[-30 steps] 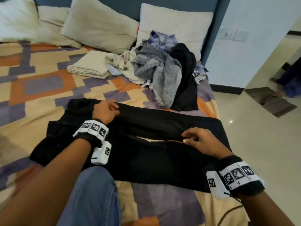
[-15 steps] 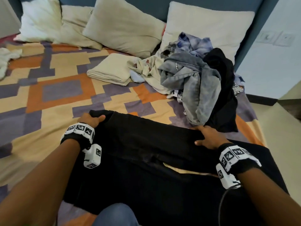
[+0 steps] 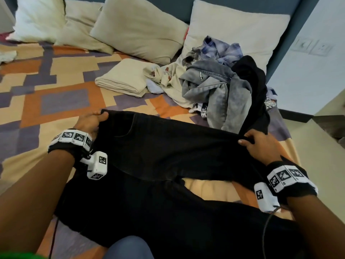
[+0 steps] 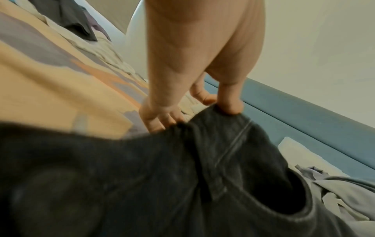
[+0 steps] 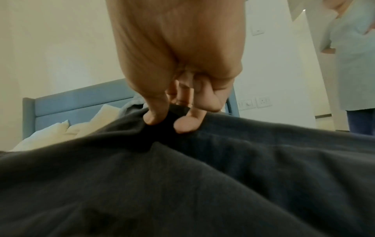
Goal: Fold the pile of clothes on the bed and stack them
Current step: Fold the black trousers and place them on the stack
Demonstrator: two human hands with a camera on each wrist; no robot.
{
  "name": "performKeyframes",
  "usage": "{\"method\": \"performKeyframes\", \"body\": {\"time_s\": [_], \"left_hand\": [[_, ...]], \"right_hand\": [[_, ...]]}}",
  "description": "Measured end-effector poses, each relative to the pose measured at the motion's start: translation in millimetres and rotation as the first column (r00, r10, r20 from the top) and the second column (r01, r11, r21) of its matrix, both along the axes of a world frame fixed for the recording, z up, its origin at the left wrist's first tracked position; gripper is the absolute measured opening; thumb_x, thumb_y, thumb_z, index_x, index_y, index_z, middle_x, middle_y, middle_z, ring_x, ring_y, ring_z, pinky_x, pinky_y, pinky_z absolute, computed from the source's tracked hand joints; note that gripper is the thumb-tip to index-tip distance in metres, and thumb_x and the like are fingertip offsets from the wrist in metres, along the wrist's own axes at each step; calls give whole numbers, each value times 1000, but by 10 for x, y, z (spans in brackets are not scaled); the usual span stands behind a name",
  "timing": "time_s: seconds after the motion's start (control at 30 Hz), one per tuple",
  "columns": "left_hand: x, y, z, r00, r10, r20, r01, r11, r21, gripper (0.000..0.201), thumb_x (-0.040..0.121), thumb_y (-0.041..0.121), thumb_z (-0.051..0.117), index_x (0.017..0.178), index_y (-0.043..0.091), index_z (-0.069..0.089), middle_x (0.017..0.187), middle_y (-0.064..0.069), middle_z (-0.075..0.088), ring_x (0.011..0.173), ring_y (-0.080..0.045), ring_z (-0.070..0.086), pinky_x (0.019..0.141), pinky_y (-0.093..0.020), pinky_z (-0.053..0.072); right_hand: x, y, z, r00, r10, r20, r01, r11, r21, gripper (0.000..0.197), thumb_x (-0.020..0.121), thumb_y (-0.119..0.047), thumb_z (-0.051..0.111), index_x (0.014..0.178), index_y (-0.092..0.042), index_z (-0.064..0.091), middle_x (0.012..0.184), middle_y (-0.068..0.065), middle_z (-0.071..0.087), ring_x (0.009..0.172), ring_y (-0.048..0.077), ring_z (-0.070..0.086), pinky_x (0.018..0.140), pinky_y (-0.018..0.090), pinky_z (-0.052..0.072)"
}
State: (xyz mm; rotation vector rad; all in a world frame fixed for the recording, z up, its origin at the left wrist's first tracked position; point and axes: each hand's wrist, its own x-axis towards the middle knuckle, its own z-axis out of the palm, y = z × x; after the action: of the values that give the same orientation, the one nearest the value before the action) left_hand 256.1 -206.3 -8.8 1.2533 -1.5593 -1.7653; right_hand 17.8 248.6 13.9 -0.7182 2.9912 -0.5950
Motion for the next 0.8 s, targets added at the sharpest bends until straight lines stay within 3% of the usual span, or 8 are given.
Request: {"method": "performKeyframes", "body": {"time_s": [0.1,0.23,0.3,0.4,0.5,0.63,0.7,0.8], "left_hand": [[150,-61,109,996,-85,36,85,996,13,25,90,4,62,110,19,57,77,-1,67,65,-12,65,67,-27,57],[130,145,250,914,-321,249,355,928,-108,68,86,1,69,143,18,36,124,-17,59,101,-33,60,83,-39,54],[10,297,224,823,-331,461,501,805,-317,84,83,8,74,151,18,25,150,-16,37,134,-36,40,109,-49,36],[-232,596,232,633,-135,763,714,482,-507,86,87,24,70,153,29,16,163,-3,1,148,-34,5,116,-57,15],[-554,887,300,452,-74,889,884,174,-435,88,91,20,62,153,37,3,163,6,0,150,-24,-5,115,-65,1],[-823,1057,398,230,88,969,973,-41,-227,68,92,17,55,147,45,26,140,-1,51,142,-24,31,107,-69,-12],[-834,1057,496,249,181,951,968,-64,-241,35,91,23,58,122,39,55,112,4,63,128,-24,46,109,-69,-6],[-651,877,597,405,173,898,914,-40,-405,12,84,26,68,96,27,65,99,-1,63,114,-27,53,113,-62,10]], "right_hand": [[35,61,23,999,48,8,-47,991,-123,13,88,-28,71,94,-19,63,95,11,70,89,34,65,79,40,50],[118,154,128,997,34,70,-14,962,-274,23,88,-21,72,77,-29,54,78,3,70,49,16,64,69,40,55],[190,217,135,994,49,97,-13,939,-343,22,89,-15,71,79,-27,55,80,2,68,46,12,61,58,30,52],[284,293,107,986,104,133,-42,913,-405,16,90,-9,68,87,-21,57,77,4,66,54,20,62,47,17,46],[343,370,118,975,142,171,-55,898,-436,20,88,-6,70,88,-22,57,69,11,64,58,23,62,51,27,50],[393,446,133,968,175,179,-104,932,-348,31,79,-7,79,86,-27,57,68,1,61,56,4,56,57,13,44],[410,434,149,982,144,123,-105,954,-279,28,77,-8,80,86,-22,58,68,-4,59,56,3,52,56,11,40],[438,416,164,997,61,-53,-70,982,-178,20,80,-8,76,80,-15,57,73,-3,58,71,16,54,62,25,35]]}}
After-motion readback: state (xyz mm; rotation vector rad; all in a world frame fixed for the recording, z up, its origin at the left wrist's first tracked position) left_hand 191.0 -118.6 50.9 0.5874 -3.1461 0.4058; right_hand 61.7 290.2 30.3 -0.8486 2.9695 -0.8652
